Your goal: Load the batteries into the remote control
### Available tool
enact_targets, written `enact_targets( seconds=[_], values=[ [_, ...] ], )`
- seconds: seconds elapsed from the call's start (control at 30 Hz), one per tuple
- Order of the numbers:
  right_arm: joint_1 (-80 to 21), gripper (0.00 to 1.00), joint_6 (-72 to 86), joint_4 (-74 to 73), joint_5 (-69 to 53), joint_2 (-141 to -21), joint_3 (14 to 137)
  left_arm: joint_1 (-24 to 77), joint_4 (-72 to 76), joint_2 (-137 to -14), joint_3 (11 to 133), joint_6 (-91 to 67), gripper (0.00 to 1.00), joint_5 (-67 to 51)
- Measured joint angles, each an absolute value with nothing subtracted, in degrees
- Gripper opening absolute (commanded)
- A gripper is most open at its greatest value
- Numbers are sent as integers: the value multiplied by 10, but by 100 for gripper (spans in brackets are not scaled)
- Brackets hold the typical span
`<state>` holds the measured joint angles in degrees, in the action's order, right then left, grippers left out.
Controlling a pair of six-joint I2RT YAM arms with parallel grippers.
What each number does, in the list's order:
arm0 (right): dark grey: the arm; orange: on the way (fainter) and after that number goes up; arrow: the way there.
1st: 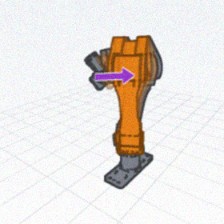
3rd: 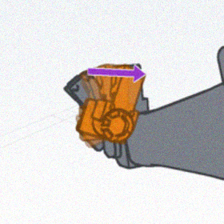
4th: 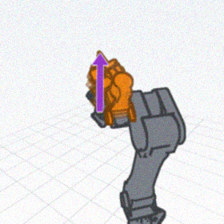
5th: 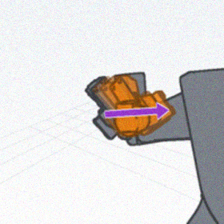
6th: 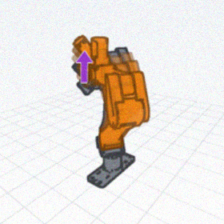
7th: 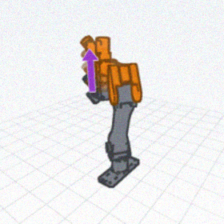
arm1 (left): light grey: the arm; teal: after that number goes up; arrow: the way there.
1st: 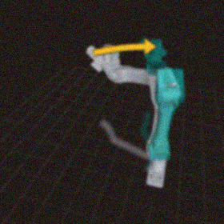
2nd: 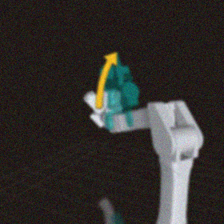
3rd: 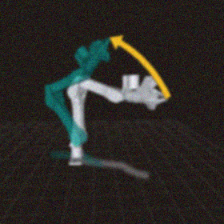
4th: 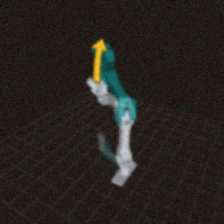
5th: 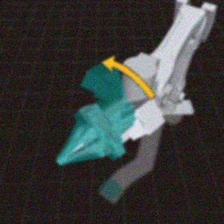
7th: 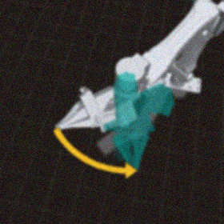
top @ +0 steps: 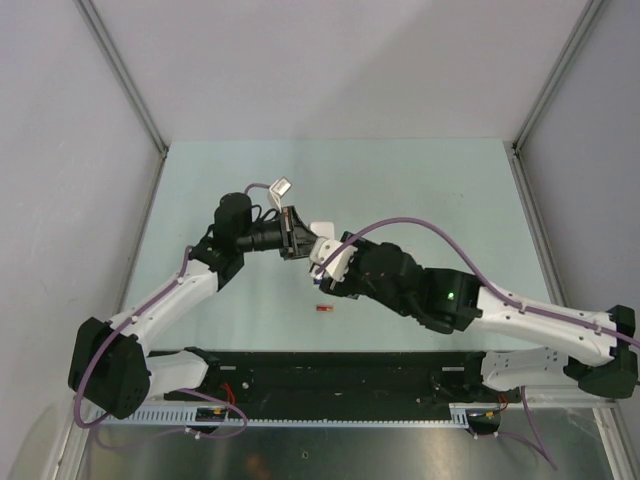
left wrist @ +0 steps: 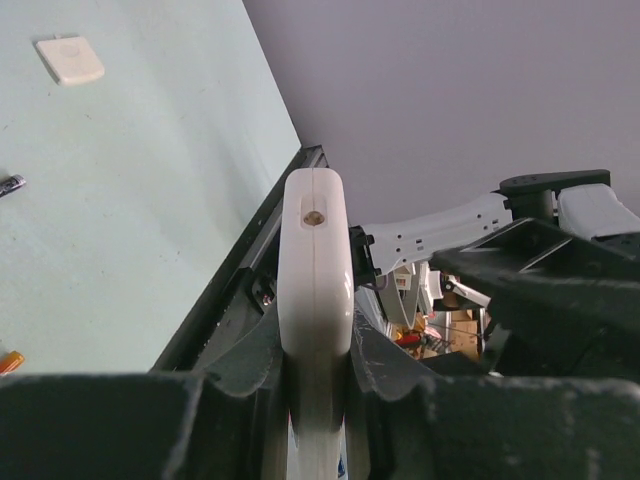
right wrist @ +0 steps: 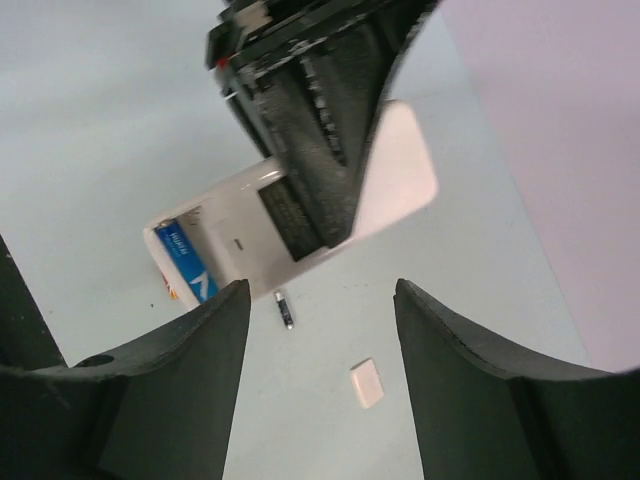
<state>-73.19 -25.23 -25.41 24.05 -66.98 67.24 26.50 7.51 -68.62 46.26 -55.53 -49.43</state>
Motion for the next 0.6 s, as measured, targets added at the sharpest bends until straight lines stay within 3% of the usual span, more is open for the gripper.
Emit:
enact_targets(
  seconds=[0.4, 0.6],
  values=[
    [-710, 64, -209, -255, 204, -634, 681, 265, 77, -686, 455, -556, 0, -498],
    [-654, 67, -81, -203, 187, -571, 632, 265, 106, -686, 449, -564, 0, -485]
  ],
)
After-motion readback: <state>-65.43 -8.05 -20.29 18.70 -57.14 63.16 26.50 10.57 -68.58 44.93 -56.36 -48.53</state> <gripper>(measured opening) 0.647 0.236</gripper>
